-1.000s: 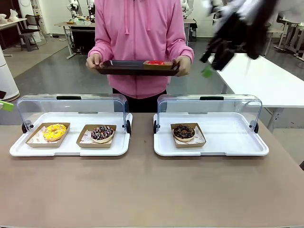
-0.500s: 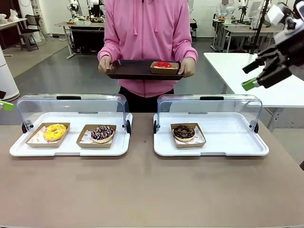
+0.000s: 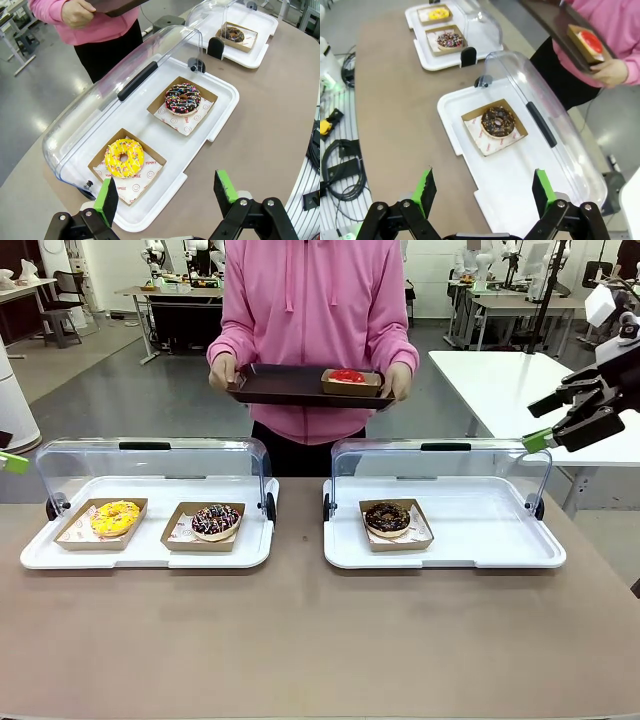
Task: Provide the desired donut to the person.
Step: Pick up and lift the Paper togo box containing the Donut pointed at by the person.
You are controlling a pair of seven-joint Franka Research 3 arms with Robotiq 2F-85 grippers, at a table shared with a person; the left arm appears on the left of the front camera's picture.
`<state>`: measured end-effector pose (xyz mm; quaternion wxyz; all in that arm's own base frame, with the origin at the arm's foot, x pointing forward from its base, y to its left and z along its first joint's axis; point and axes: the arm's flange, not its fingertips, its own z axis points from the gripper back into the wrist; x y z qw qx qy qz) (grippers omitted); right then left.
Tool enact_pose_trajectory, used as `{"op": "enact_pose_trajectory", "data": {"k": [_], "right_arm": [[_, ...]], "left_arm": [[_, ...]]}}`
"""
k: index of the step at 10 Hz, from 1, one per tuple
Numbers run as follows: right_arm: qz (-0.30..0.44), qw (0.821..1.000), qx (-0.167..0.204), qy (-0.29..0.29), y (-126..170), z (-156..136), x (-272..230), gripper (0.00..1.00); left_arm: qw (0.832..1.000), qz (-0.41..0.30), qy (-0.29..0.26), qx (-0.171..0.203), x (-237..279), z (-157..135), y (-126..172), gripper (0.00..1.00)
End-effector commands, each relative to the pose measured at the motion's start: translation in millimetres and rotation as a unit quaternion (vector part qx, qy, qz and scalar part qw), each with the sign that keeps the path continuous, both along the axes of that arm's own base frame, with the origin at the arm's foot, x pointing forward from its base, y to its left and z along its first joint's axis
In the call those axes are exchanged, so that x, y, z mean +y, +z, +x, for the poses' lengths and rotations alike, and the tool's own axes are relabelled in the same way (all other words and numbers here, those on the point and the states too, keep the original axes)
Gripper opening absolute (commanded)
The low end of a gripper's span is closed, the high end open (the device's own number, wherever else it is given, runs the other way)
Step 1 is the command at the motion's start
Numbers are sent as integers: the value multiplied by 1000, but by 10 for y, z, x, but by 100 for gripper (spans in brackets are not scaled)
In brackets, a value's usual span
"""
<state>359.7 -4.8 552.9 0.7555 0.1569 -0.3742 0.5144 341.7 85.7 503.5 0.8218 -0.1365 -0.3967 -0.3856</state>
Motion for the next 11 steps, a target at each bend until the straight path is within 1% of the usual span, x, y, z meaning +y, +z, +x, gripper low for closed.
{"op": "enact_pose_trajectory", "data": {"k": [1, 4, 5, 6, 7, 10, 11], "right_arm": [[21, 1000, 7, 7, -98, 47, -80, 100], [31, 999, 13, 4, -215, 39, -294, 100], [34, 999, 7, 9, -226, 12, -356, 100], [38, 999, 2, 2, -232, -10, -412, 100], [41, 999, -12, -15, -232, -44, -457, 100], [52, 998, -30, -16, -219, -61, -460, 100], [55, 997, -38, -28, -200, -62, -456, 100]], "left_arm": [[1000, -3, -8, -4, 19, 3, -20, 100], [1000, -3, -8, -4, 19, 3, -20, 100], [1000, -3, -8, -4, 19, 3, -20, 100], [1000, -3, -8, -4, 19, 3, -20, 100], [1000, -3, -8, -4, 19, 3, -20, 100], [1000, -3, -8, -4, 19, 3, -20, 100], [1000, -3, -8, -4, 19, 3, -20, 100]]}}
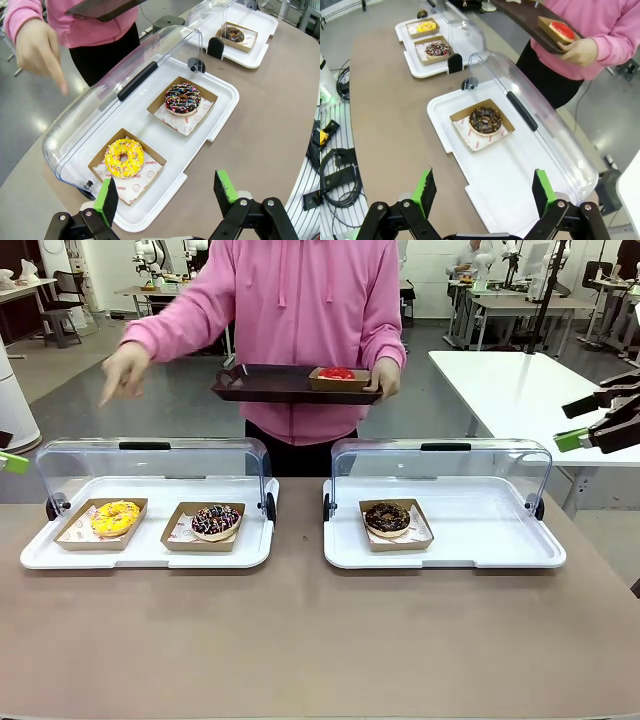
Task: Provide the desired donut to the person.
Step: Pick up and lift the Paper togo box containing the Donut pointed at by the person.
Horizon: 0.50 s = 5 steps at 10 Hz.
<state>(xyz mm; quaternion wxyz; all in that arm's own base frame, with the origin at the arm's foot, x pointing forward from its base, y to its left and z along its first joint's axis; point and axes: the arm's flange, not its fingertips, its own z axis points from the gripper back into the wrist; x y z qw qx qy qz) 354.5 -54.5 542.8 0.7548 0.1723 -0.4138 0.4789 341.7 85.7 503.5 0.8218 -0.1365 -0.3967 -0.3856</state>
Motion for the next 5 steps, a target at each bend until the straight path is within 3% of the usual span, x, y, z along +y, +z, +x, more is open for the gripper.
{"op": "enact_pose_trajectory", "data": {"k": [1, 3, 5], "right_arm": [[10, 1000, -26, -4, -88, -9, 20, 100], [26, 999, -43, -16, -74, 36, 51, 100], [14, 1000, -17, -12, 32, 19, -12, 100]], "left_arm": [[1000, -3, -8, -4, 20, 3, -20, 100], [1000, -3, -8, -4, 20, 3, -20, 100], [1000, -3, -8, -4, 20, 3, -20, 100]]}}
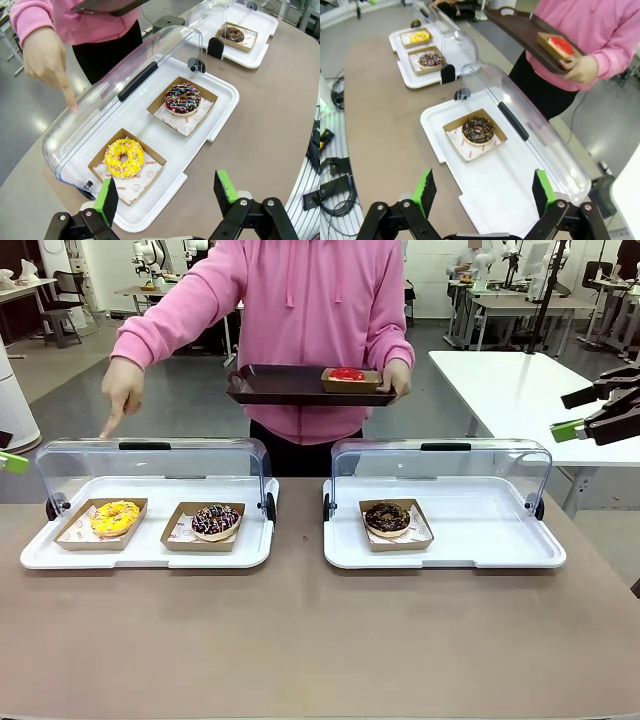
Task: Provide the desired donut to the person.
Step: Pick up and lift the Paper togo box containing the Donut pointed at by the person.
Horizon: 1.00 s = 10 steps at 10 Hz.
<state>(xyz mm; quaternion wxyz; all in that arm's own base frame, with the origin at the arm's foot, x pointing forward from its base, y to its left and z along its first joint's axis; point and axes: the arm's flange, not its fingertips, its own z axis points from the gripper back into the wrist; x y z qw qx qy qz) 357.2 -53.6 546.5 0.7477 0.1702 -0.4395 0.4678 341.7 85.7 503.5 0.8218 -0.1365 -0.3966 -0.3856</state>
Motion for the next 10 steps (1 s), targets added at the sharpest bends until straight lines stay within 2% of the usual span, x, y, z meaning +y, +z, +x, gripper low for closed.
{"op": "enact_pose_trajectory", "data": {"k": [1, 10], "right_arm": [[-3, 1000, 4, -1, -5, -8, -21, 100], [-3, 1000, 4, -1, -5, -8, -21, 100]], "left_arm": [[1000, -3, -8, -4, 20, 3, -20, 100], [1000, -3, -8, -4, 20, 3, -20, 100]]}}
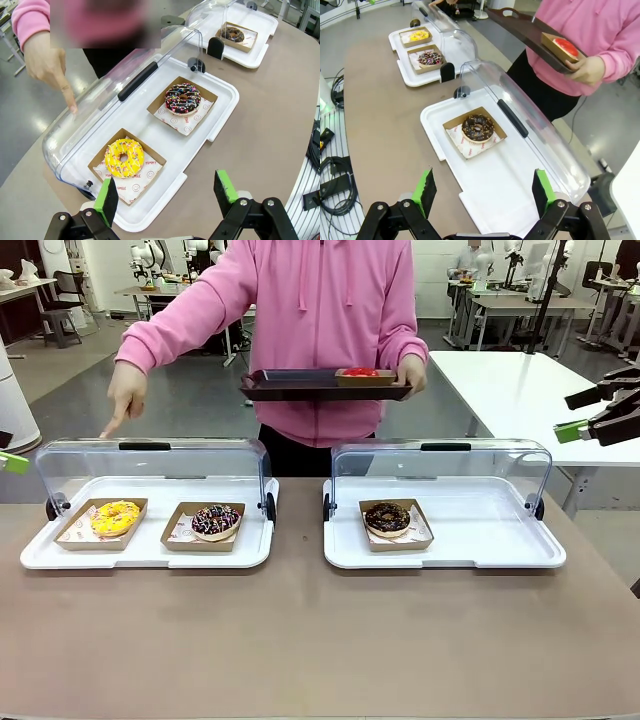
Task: Provide the desired donut to the person.
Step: Pick up and lift the Paper togo box containing the Donut pointed at by the person.
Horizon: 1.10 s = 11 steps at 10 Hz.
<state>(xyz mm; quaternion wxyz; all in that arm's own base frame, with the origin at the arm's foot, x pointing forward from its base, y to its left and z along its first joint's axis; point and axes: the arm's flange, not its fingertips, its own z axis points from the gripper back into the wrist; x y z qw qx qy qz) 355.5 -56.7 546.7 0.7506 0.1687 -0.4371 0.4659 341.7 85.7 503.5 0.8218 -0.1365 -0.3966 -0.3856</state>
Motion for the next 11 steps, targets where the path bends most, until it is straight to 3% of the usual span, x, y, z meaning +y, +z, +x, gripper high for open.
{"op": "enact_pose_trajectory", "data": {"k": [1, 3, 5, 6, 7, 8, 10, 11], "right_arm": [[-1, 1000, 2, 2, -7, 9, 10, 100], [-1, 1000, 2, 2, -7, 9, 10, 100], [-1, 1000, 2, 2, -7, 9, 10, 100], [-1, 1000, 2, 2, -7, 9, 10, 100], [-1, 1000, 2, 2, -7, 9, 10, 100], [-1, 1000, 2, 2, -7, 9, 10, 100], [-1, 1000, 2, 2, -7, 9, 10, 100], [-1, 1000, 2, 2, -7, 9, 10, 100]], "left_arm": [[1000, -3, -8, -4, 20, 3, -20, 100], [1000, 0, 0, 0, 0, 0, 0, 100], [988, 135, -50, 59, -88, 81, 141, 100], [965, 234, -105, 45, -49, 123, 250, 100], [940, 298, -154, 63, -73, 245, 299, 100], [890, 345, -290, 76, -111, 383, 246, 100], [855, 322, -394, 104, -60, 611, 116, 100], [858, 268, -410, 154, 71, 628, 55, 100]]}}
